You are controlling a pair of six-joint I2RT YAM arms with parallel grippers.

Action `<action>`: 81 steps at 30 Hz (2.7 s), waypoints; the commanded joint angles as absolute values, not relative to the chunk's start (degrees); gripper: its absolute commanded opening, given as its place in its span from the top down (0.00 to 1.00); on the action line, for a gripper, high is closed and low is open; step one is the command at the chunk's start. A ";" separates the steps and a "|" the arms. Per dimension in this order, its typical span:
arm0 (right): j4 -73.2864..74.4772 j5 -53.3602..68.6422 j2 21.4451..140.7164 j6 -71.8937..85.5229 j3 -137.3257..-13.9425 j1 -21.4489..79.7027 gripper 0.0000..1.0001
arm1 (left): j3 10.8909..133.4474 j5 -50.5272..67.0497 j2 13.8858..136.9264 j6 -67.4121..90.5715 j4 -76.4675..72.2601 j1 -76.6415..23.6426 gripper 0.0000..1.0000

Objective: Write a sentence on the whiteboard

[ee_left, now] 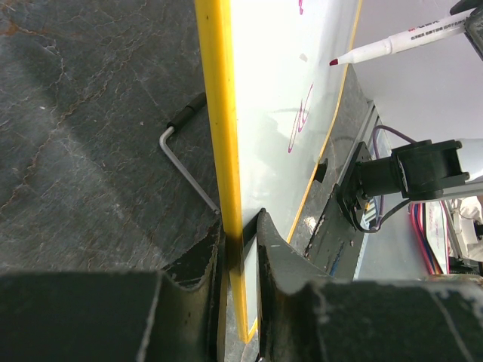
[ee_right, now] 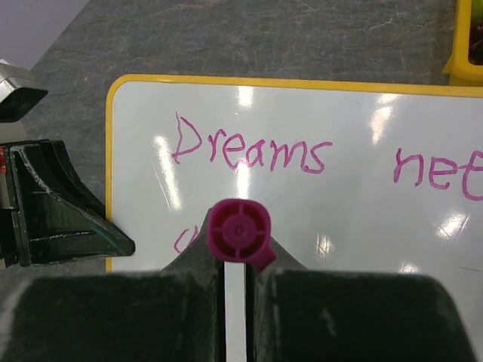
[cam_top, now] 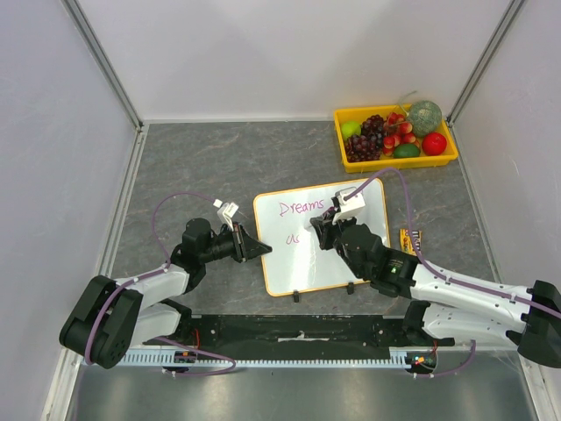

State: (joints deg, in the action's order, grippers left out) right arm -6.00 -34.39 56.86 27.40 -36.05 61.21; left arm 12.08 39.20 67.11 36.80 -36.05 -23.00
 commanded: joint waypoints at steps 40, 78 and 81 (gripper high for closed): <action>-4.40 -38.32 52.73 30.76 -32.08 59.68 1.00 | 12.13 34.89 67.59 31.20 -32.87 -23.20 0.98; -6.59 -32.96 54.49 32.78 -31.20 59.33 1.00 | 12.13 34.89 67.67 31.29 -32.87 -23.20 0.98; -6.33 -32.43 53.97 33.57 -30.15 59.33 1.00 | 12.13 34.98 67.59 31.29 -32.87 -23.20 0.98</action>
